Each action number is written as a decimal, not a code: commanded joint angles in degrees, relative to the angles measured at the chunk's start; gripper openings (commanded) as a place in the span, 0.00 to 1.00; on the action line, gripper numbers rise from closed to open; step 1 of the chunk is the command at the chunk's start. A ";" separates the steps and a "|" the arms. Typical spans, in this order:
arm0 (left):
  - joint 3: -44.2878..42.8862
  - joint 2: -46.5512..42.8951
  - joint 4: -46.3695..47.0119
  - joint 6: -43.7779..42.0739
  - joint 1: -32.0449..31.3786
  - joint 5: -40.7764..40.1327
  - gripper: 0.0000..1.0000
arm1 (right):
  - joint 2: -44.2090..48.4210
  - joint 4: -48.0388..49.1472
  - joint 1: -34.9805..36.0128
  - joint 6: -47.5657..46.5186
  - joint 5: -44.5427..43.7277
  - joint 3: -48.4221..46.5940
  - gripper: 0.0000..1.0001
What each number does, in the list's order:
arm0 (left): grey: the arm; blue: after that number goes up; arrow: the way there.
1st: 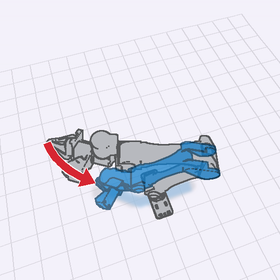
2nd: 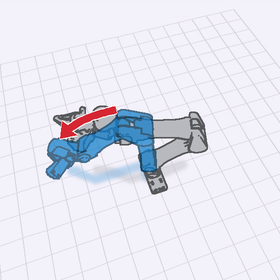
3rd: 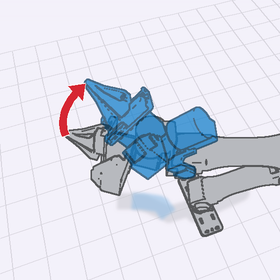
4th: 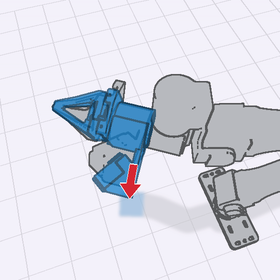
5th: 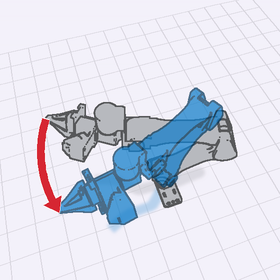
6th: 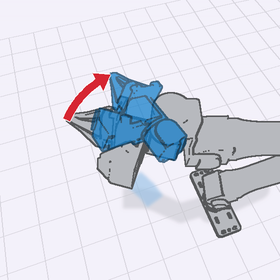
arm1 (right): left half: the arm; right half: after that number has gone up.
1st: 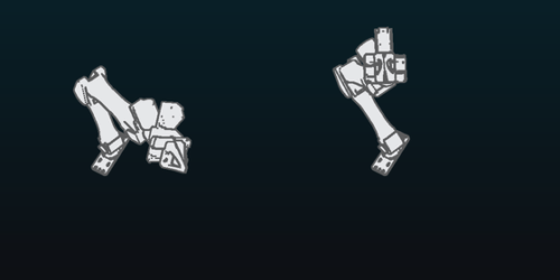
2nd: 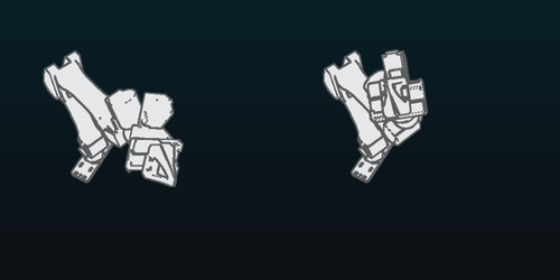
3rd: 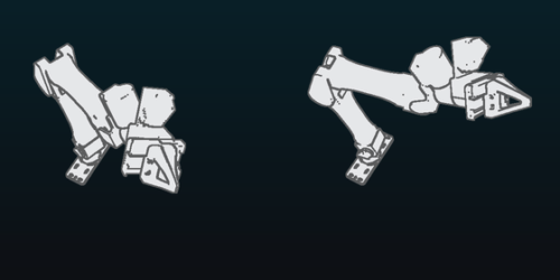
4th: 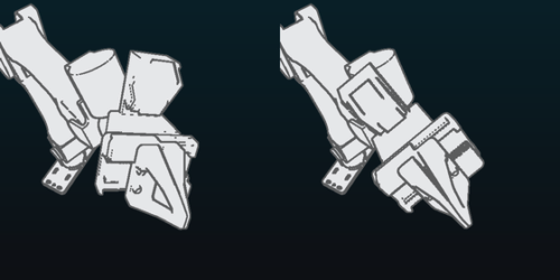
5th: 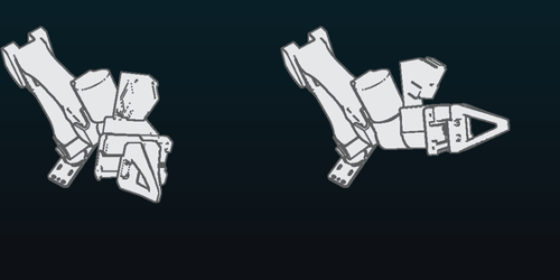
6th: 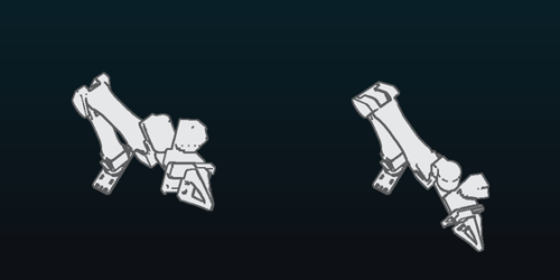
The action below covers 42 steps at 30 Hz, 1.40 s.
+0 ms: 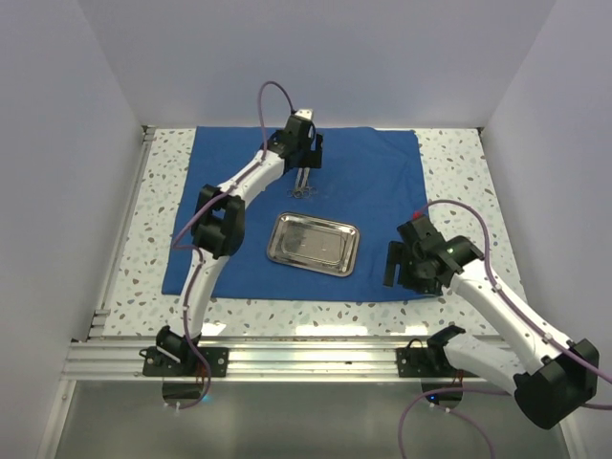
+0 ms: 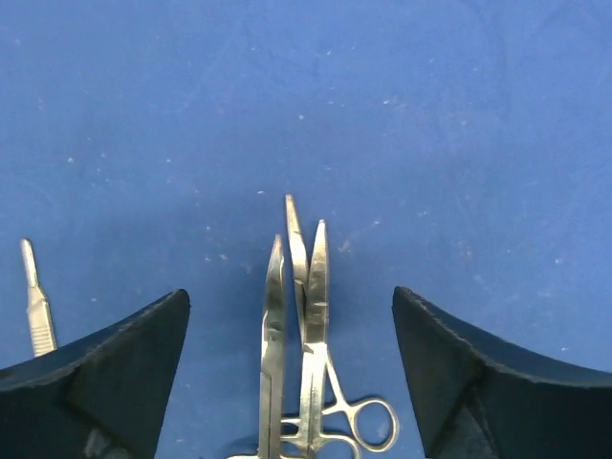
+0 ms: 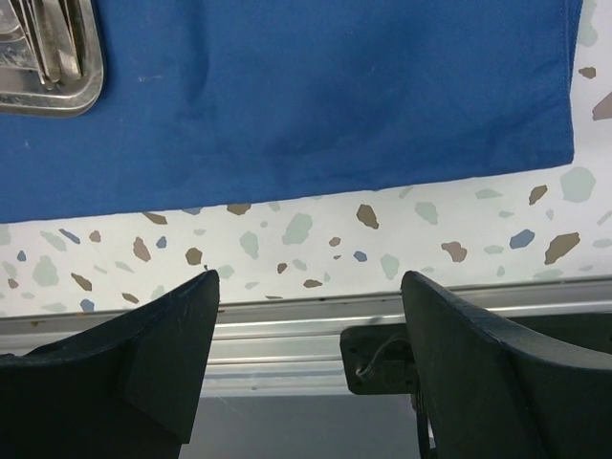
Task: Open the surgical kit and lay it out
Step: Place the medical item in the surgical kit, then pick up the medical item from the container.
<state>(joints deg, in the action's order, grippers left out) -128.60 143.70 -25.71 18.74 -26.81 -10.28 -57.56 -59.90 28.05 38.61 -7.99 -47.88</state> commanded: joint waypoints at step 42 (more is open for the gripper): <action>72.52 -94.92 -24.12 3.14 -0.35 6.06 0.98 | -52.65 10.68 0.16 3.23 -2.12 -38.61 0.27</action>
<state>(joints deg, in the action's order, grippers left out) -55.48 49.84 -48.05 23.11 -27.14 -5.72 -109.16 -50.17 28.12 39.83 -8.19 -87.00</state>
